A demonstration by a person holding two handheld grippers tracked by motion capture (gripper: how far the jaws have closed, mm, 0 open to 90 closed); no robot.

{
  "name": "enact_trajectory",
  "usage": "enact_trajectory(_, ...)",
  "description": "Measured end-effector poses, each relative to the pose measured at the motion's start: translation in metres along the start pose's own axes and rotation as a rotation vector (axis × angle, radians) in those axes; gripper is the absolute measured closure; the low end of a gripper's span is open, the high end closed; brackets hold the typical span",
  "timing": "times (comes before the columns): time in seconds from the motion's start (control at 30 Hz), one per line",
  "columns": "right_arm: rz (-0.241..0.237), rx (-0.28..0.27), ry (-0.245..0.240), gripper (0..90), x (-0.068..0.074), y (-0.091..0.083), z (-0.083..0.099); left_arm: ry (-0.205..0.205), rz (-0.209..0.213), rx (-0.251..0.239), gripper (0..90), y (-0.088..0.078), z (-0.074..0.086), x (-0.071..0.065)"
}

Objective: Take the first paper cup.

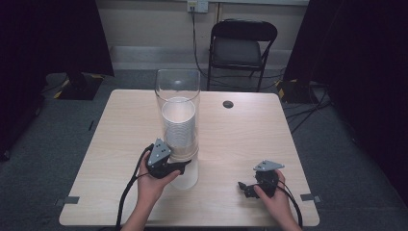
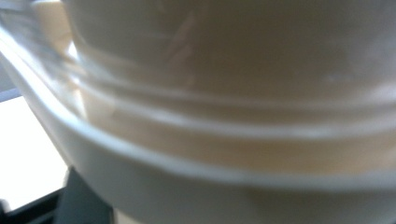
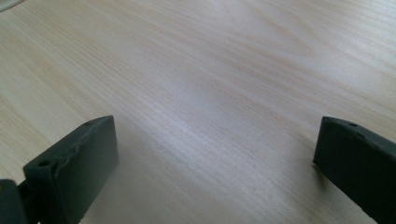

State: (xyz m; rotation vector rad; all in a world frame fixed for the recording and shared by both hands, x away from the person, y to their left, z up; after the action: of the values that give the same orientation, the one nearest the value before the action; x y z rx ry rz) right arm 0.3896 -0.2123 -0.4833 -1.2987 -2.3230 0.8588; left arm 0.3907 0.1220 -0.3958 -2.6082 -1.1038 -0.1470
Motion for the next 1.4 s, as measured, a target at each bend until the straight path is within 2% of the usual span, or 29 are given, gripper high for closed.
enact_trajectory(0.13, 0.0, 0.0, 0.0, 0.0, 0.0, 0.0, 0.0, -0.002, -0.001, -0.009, 36.0, 0.001, 0.002, 0.0)
enact_trajectory(0.17, 0.0, 0.0, 0.0, 0.0, 0.0, 0.0, 0.0, 0.003, -0.003, -0.008, 36.0, 0.001, 0.002, -0.001)
enact_trajectory(0.2, 0.0, 0.0, 0.0, 0.0, 0.0, 0.0, 0.0, 0.028, -0.016, -0.005, 36.2, 0.001, 0.006, -0.001)
enact_trajectory(0.3, 0.001, 0.0, 0.0, 0.0, 0.0, 0.0, 0.0, 0.04, -0.016, -0.008, 36.4, 0.001, 0.01, -0.002)
enact_trajectory(0.37, 0.0, 0.0, -0.001, 0.0, 0.0, 0.0, 0.0, 0.039, -0.018, -0.004, 36.5, 0.001, 0.01, -0.003)
enact_trajectory(0.4, 0.001, 0.0, -0.001, 0.0, 0.0, 0.0, 0.0, 0.023, -0.012, -0.009, 36.5, 0.001, 0.011, -0.004)
enact_trajectory(0.8, 0.0, 0.0, -0.001, 0.0, 0.0, 0.0, 0.0, 0.022, -0.014, -0.016, 36.8, 0.002, 0.023, -0.008)
enact_trajectory(1.07, 0.0, 0.001, 0.0, 0.0, 0.0, 0.0, 0.0, 0.009, -0.02, 0.006, 36.7, 0.002, 0.02, -0.008)
enact_trajectory(1.2, 0.0, 0.0, 0.0, 0.0, 0.0, 0.0, 0.0, 0.011, -0.013, 0.018, 34.5, 0.001, 0.018, -0.007)
enact_trajectory(1.3, 0.0, 0.0, 0.0, 0.0, 0.0, 0.0, 0.0, -0.005, -0.034, 0.001, 23.0, -0.007, 0.014, -0.005)
enact_trajectory(1.33, -0.001, 0.0, -0.001, 0.0, 0.0, 0.0, 0.0, -0.008, -0.018, -0.012, 23.5, -0.008, 0.012, -0.004)
enact_trajectory(1.4, -0.001, 0.0, -0.002, 0.0, 0.0, 0.0, 0.0, 0.001, -0.007, -0.004, 22.1, -0.01, 0.009, -0.004)
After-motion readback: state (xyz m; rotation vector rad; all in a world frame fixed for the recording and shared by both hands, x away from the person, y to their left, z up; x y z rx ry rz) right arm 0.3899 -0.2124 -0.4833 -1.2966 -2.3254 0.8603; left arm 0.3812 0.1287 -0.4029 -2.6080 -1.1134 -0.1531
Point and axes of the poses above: each handheld gripper's, and its own axes: y roughly forward along the jaws, z roughly out of its underside, x roughly to its left, the point moved 3 cm from there along y, roughly forward along the jaws, and after that the axes turned 7 degrees about y, right-handed, at the moved point
